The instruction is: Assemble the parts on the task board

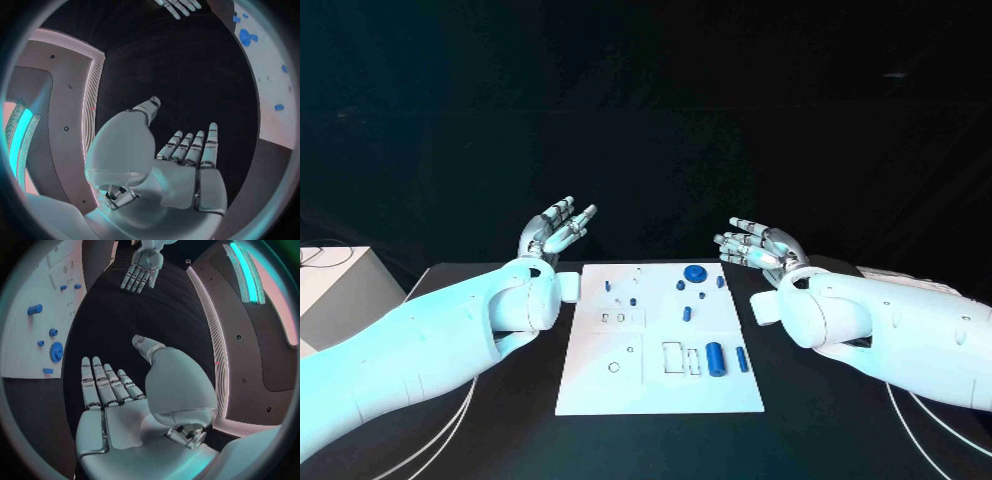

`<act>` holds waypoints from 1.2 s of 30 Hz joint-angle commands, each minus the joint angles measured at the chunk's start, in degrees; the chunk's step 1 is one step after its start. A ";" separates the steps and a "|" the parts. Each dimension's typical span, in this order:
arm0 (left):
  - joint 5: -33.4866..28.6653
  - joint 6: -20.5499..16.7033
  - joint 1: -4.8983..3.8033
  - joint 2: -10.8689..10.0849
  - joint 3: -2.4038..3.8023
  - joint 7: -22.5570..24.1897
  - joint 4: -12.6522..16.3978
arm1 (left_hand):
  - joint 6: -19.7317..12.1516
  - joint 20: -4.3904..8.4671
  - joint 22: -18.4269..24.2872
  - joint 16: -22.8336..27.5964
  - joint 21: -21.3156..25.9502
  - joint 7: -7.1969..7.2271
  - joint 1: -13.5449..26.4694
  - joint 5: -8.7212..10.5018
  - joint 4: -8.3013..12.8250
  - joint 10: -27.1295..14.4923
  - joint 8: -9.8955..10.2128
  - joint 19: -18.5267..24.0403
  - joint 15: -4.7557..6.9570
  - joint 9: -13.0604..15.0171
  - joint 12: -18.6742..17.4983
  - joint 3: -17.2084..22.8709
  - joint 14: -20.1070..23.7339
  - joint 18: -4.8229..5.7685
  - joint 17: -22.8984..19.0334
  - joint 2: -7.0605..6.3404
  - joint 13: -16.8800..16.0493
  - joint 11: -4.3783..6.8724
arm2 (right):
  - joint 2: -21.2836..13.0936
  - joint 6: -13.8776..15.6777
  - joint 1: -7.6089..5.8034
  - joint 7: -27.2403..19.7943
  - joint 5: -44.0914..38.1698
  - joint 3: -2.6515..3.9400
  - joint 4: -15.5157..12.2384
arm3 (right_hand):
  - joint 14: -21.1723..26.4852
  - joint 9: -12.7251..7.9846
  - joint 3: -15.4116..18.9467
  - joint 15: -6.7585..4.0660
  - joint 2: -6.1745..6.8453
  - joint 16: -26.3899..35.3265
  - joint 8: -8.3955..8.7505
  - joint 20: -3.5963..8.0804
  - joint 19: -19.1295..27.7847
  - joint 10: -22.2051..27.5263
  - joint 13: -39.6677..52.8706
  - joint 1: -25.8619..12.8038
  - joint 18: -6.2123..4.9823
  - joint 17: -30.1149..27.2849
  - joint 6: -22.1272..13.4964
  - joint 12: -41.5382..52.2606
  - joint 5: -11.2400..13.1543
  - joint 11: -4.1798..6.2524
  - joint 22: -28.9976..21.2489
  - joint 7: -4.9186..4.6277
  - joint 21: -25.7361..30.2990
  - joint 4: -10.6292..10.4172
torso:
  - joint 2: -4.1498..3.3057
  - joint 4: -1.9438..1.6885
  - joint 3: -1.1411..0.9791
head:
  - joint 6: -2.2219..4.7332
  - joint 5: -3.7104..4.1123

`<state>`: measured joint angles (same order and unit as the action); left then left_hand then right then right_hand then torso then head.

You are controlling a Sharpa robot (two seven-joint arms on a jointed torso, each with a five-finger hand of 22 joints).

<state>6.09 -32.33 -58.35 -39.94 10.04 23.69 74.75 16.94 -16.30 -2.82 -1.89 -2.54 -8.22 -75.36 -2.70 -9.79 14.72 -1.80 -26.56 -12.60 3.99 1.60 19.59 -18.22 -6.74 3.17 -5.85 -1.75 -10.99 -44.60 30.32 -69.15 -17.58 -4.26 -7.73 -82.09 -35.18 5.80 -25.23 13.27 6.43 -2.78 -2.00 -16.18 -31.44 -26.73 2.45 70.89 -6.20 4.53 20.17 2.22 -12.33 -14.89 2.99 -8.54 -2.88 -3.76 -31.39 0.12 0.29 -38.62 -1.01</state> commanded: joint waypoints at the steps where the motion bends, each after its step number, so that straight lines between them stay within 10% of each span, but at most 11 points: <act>1: 3.03 4.86 0.03 0.22 0.12 -1.69 -0.18 | 0.50 -0.03 -0.08 -0.19 -0.29 -4.97 -1.02 -0.22 -0.06 0.54 -0.41 -0.58 -0.07 0.07 0.19 0.38 -0.44 -0.74 0.06 -0.10 -0.09 -0.03 | 0.08 -7.71 -0.51 4.72 -3.63 -0.33 0.50 | -4.11 0.43 -0.83 -0.07 0.02 -0.91 -0.84 -0.36 -3.34 -3.45 0.29 2.96 -1.23 0.38 2.74 0.56 -0.41 -0.09 0.42 -8.63 -0.75 0.35 | 0.00 0.00 0.01 | -0.01 -0.01; 3: 3.03 4.86 0.03 0.22 0.12 -1.69 -0.18 | 0.60 -0.08 -0.10 -0.25 -0.32 -5.03 -1.13 -0.22 -0.15 0.71 -0.44 -0.51 -0.11 0.08 0.23 0.30 -0.66 -0.78 0.08 -0.08 -0.11 -0.11 | 0.08 -8.17 -0.71 5.06 -3.81 -0.50 0.67 | -6.87 0.79 -0.90 -0.36 -0.03 -1.33 -1.29 -0.35 -4.84 -5.50 0.41 3.52 -1.54 0.64 4.87 0.71 -0.39 0.10 0.55 -8.56 -1.04 0.69 | 0.00 0.00 0.01 | -0.01 -0.01; 4: 2.80 6.69 0.04 -0.94 0.10 -1.76 -0.09 | 0.84 -0.14 -0.13 -0.36 -0.39 -5.15 -1.31 -0.22 -0.29 1.01 -0.50 -0.51 -0.18 0.11 0.28 0.21 -1.12 -0.83 0.14 -0.02 -0.15 -0.22 | -0.19 -6.84 -1.21 3.85 -14.07 -0.50 2.91 | -10.58 1.29 -1.13 -0.74 -0.06 -2.02 -1.92 -0.35 -6.46 -8.32 0.60 4.25 -1.89 1.06 7.52 1.01 -0.39 0.37 0.68 -8.45 -1.35 1.21 | -0.35 0.14 0.06 | -1.18 -0.03; 10: 3.00 7.93 0.01 -2.79 0.08 -1.73 1.54 | 5.55 -0.45 -1.01 -2.13 -2.19 -6.32 -2.76 -0.22 -1.09 7.17 -1.72 -6.72 -1.00 0.92 0.97 0.13 -9.50 -0.67 1.32 0.74 -0.64 -1.64 | 0.41 -5.97 -1.91 2.44 -23.37 -0.48 5.12 | -18.62 3.77 -2.51 -2.90 0.55 -3.95 -5.39 -0.20 -15.15 -23.88 1.30 6.35 -4.07 1.83 21.28 2.43 -0.02 2.35 1.38 -6.70 -3.50 3.05 | -0.91 0.11 0.00 | -1.25 -0.02; 14: 4.11 8.74 -0.02 -4.48 0.13 -2.18 3.46 | 16.91 -0.20 -2.73 -6.76 -6.79 -6.07 -3.78 -0.27 -0.62 23.55 -5.03 -19.07 0.97 3.13 3.30 0.93 -27.28 -2.82 4.24 0.80 -1.71 -2.62 | 0.75 -5.37 -2.78 2.72 -33.56 -0.43 6.40 | -23.81 4.76 -3.69 -4.63 1.45 -5.78 -7.26 1.07 -20.00 -28.89 1.29 6.82 -4.45 2.46 28.41 2.71 0.65 3.77 1.90 -5.57 -5.70 3.61 | -1.72 0.00 -0.14 | -0.96 0.10; 17: 5.36 9.77 -0.04 -5.86 0.36 -2.90 5.27 | 29.11 1.51 -4.41 -11.19 -11.35 -5.70 -4.42 -0.31 0.08 36.96 -8.76 -26.71 3.71 5.42 6.26 2.08 -36.05 -3.91 7.07 0.40 -2.65 -0.40 | 1.06 -5.13 -3.50 3.90 -41.99 -0.37 7.15 | -30.05 4.83 -5.02 -6.88 2.58 -8.19 -8.07 3.59 -25.42 -33.46 1.19 7.18 -4.33 3.68 31.69 2.25 0.52 5.27 2.88 -4.33 -8.70 4.09 | -2.55 -0.22 -0.31 | -0.92 0.26; 23: 9.77 14.94 -0.04 -8.70 1.74 -5.41 9.55 | 35.02 5.94 -8.47 -19.08 -19.37 -3.69 -6.14 -0.28 2.10 46.63 -11.33 -33.94 7.56 6.44 6.61 5.68 -45.24 -3.58 13.73 -1.73 -2.62 2.51 | 1.61 -5.31 -5.05 7.56 -56.38 -0.26 8.23 | -42.08 4.68 -2.59 -10.99 3.14 -13.59 -8.54 8.63 -33.77 -38.62 1.23 8.31 -4.10 7.85 35.37 1.61 0.15 7.51 8.40 -2.61 -18.76 5.69 | -4.37 -0.66 -0.29 | -0.03 1.04; 26: 10.82 16.85 -0.04 -9.84 2.48 -6.31 11.79 | 35.60 6.84 -11.60 -22.74 -24.11 -3.38 -5.73 -0.28 2.90 48.71 -11.12 -33.47 8.27 6.63 4.53 7.50 -45.95 -3.40 17.66 -2.91 -2.17 2.90 | 1.87 -5.73 -6.01 9.88 -62.71 -0.22 8.72 | -49.31 4.51 -1.58 -12.68 3.90 -19.60 -8.36 11.12 -36.87 -41.80 1.32 8.20 -4.07 12.83 37.53 1.35 -0.37 9.06 13.96 -1.64 -27.37 6.17 | -5.43 -1.07 -0.32 | 0.40 1.37; 30: 10.81 17.92 -0.03 -11.09 3.29 -7.05 14.51 | 35.72 7.32 -15.68 -27.52 -30.07 -3.34 -4.69 -0.33 3.41 49.86 -10.69 -32.13 8.65 6.80 2.68 8.76 -45.47 -3.38 22.04 -3.55 -2.23 2.99 | 2.31 -6.95 -7.33 13.03 -69.55 -0.18 9.18 | -50.89 4.54 -3.62 -13.47 5.70 -36.84 -7.47 11.62 -39.96 -42.70 1.53 6.75 -4.01 23.71 38.04 1.26 -1.95 9.55 19.58 -0.82 -35.65 5.25 | -6.73 -1.55 -0.37 | 1.33 1.80; 36: 10.38 17.99 -0.02 -12.74 4.48 -7.56 17.90 | 35.59 7.45 -20.77 -32.97 -37.66 -3.38 -3.63 -0.30 3.71 49.83 -10.23 -30.93 8.81 7.07 2.16 10.08 -44.11 -3.54 26.50 -4.12 -2.28 3.08 | 3.18 -9.18 -8.68 17.42 -76.96 -0.16 9.24 | -51.06 6.09 -6.84 -13.02 8.37 -66.30 -7.49 10.71 -48.64 -39.94 1.70 5.05 0.25 53.65 38.28 1.34 -3.71 9.34 51.77 -0.99 -61.93 3.47 | -8.48 -2.07 -0.26 | 2.17 2.59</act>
<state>15.69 -16.65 -58.34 -52.61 14.43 17.08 92.07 52.45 -8.81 -23.41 -34.65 -39.93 -11.57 -79.45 -2.90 -6.09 64.43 -12.28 -57.69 -3.80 11.01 3.98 29.43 -62.54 -10.19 29.52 -9.83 -3.97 -7.88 -41.63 24.10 -77.69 -4.76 -72.05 -7.90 -72.86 -83.19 10.79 -29.64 0.88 12.06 -43.81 -9.74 -5.88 -72.15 -66.74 3.88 77.24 -9.33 34.98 57.25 4.02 -14.25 -6.00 31.38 -10.08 -43.51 0.71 -38.62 -1.53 -0.05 -36.80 1.29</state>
